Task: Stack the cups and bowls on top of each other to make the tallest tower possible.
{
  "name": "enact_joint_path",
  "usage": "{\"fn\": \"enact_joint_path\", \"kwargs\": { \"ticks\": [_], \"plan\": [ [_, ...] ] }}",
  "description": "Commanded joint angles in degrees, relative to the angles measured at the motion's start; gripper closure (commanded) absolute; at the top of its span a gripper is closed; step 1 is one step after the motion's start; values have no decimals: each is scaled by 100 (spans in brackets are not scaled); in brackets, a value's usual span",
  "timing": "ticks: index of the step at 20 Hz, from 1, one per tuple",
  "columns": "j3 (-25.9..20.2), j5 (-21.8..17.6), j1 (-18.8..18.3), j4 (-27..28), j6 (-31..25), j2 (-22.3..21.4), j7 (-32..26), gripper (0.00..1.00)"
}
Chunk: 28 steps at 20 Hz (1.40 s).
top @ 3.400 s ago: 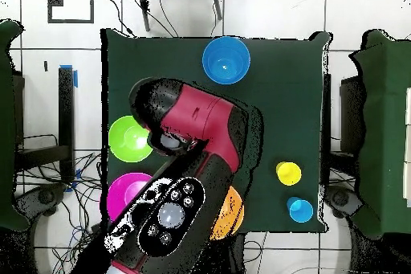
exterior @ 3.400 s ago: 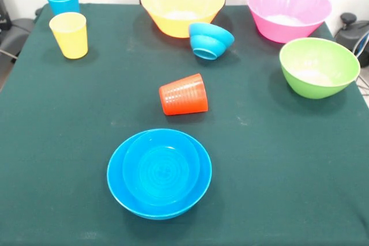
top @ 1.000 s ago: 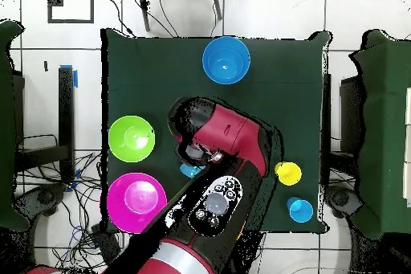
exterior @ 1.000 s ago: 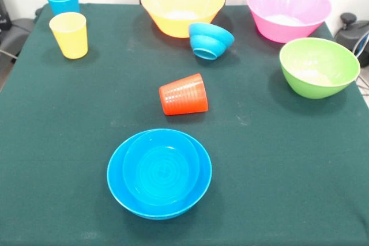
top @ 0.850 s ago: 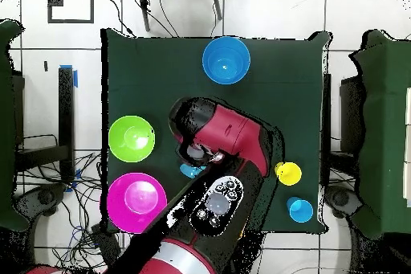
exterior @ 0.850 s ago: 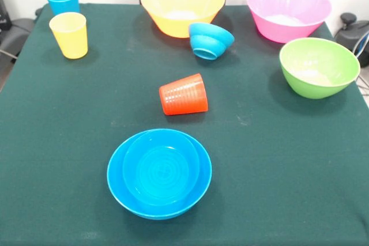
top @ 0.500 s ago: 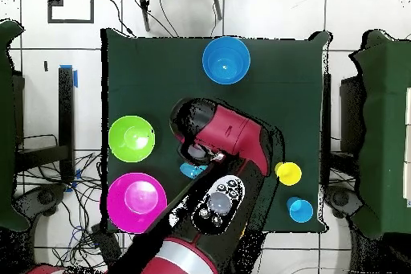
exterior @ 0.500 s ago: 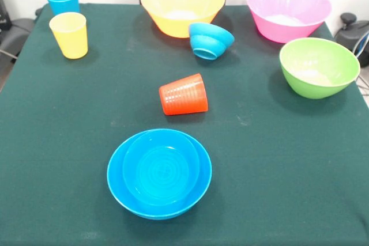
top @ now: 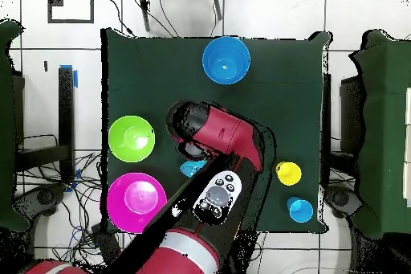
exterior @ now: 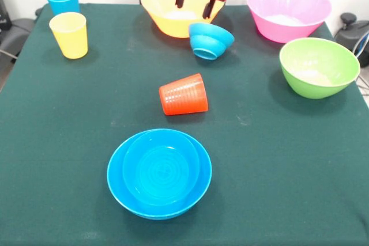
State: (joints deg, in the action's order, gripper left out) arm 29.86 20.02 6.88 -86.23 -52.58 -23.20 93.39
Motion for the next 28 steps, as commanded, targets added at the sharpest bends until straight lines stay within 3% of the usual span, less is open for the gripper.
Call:
{"fn": "enact_joint_path", "kwargs": {
  "ticks": [1,11,18,23,28],
  "plan": [
    [-1342,97,-293,-648,630,346,406,0],
    [-1774,186,-353,-797,1055,311,742,0],
    [-1779,167,-286,-689,862,224,960,0],
    [-1937,276,-308,-907,1235,307,1024,0],
    [-1842,199,-162,-1184,1016,-64,1077,0]
  ]
}}
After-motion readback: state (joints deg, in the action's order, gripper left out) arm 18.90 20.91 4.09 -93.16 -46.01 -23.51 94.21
